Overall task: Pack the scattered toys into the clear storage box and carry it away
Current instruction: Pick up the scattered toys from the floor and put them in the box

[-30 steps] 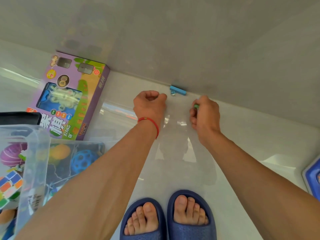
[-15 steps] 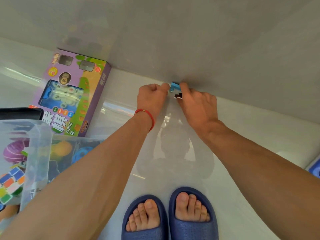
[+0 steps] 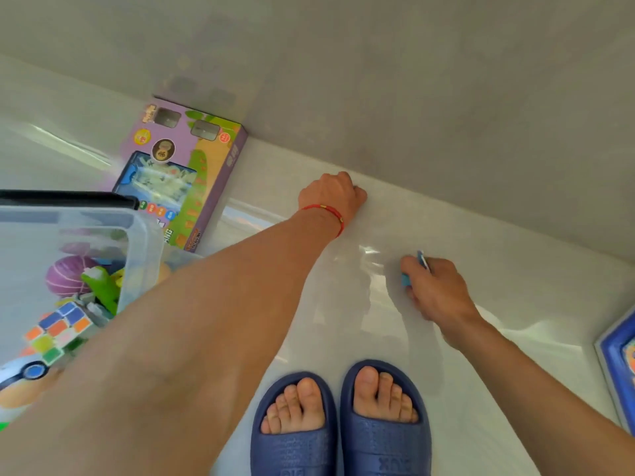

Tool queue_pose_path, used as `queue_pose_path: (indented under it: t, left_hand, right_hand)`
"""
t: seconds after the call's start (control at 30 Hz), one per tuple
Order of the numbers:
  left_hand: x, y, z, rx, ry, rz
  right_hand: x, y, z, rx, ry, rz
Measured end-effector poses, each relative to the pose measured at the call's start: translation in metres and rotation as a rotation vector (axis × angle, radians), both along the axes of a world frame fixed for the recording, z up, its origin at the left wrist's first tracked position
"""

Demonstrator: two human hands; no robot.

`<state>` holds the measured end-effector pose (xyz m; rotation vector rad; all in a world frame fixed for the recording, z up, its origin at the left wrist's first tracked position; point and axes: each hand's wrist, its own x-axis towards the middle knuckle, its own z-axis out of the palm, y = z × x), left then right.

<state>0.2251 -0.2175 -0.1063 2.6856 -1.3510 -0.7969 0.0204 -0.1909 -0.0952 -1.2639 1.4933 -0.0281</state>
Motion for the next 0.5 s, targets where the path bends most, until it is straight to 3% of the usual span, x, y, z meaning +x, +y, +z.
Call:
queue_pose_path:
  t: [0.07,0.1,0.17,0.23,0.37,0.5]
  left_hand:
    - [-0.014,0.017,0.013,0.07,0.333,0.244]
    - [-0.022,0.03,0.025,0.074,0.558,0.41]
    - [-0.033,0.056,0.058,-0.013,0.844,0.674]
    - [-0.034,0.084,0.103,-0.157,0.94,0.747]
    - [-0.005,0.168,0.21,-0.455,1.029,0.736]
    - [0.04,0.282,0.263,-0.539,0.871,0.882]
  right_hand:
    - [-0.02,0.017,0.016,0.429,-0.389,-0.307]
    - [-0.027,0.023,0.028,0.539,-0.526,-0.38]
    - [-0.024,0.025,0.057,0.591,-0.714,-0.426]
    - [-0.006,0.025,0.095,0.542,-0.818,-0.348]
    - [0.064,0.036,0.19,0.444,-0.796,0.063]
    - [0.146,0.084,0.264,0.473,-0.447,0.48]
